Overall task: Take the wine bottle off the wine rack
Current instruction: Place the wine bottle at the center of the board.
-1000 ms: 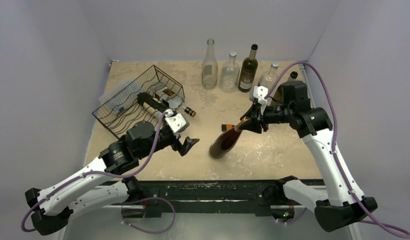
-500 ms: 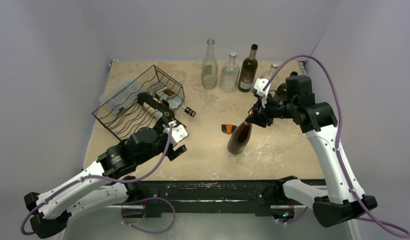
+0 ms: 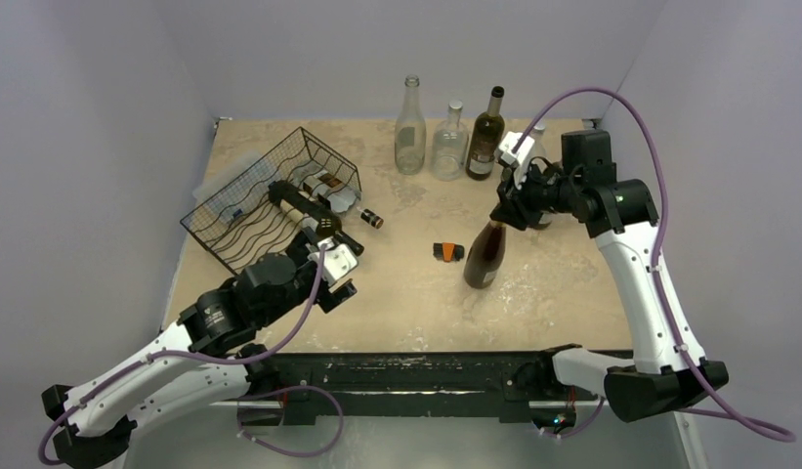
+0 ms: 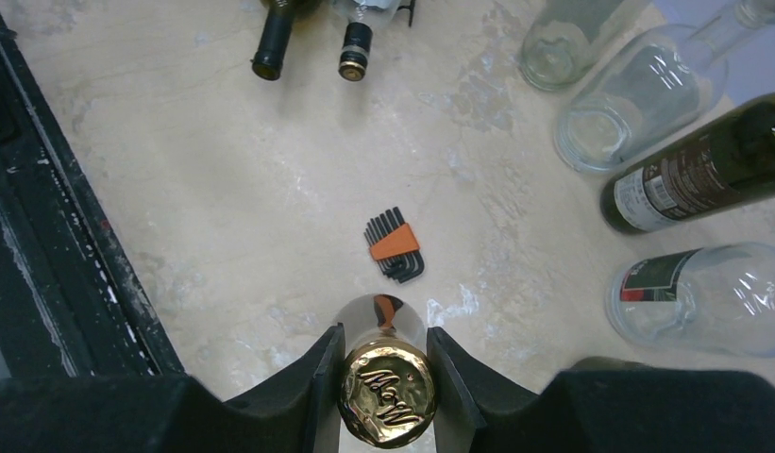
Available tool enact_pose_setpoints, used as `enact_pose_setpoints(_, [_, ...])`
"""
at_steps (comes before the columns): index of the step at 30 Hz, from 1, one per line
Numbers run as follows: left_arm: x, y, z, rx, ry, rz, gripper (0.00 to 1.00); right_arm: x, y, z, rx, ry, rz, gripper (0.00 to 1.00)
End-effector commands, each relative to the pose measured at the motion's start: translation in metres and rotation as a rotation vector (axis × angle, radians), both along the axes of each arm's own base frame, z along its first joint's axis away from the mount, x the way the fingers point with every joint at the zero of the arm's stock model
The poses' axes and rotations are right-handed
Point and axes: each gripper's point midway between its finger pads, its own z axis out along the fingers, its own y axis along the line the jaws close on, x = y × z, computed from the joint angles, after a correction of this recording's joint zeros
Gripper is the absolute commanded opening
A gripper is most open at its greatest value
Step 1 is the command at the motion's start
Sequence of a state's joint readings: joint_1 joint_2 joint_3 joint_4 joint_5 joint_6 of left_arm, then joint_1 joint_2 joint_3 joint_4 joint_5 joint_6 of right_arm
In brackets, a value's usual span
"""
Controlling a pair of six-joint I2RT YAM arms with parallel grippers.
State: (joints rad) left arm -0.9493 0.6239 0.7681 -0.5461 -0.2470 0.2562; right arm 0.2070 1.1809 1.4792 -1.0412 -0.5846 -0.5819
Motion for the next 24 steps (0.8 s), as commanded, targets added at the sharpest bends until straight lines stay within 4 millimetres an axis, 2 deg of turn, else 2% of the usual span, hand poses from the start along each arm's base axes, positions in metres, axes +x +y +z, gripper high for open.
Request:
enact_pose_setpoints(1, [0.003,0.007,0.004,0.004,-0.032,0.022,0.87,0.036,-0.004,0.081,0.051,-0.319,-0.041,0.0])
enact_pose_setpoints(13, [0.001,0.008,-0.001,0.025,-0.015,0.018,0.87,0.085,-0.023,0.102,0.048,-0.363,-0.123,0.0])
enact_pose_setpoints(24, [0.002,0.01,0.0,0.029,-0.023,0.026,0.88,0.131,-0.02,0.117,0.083,-0.396,-0.144,0.0])
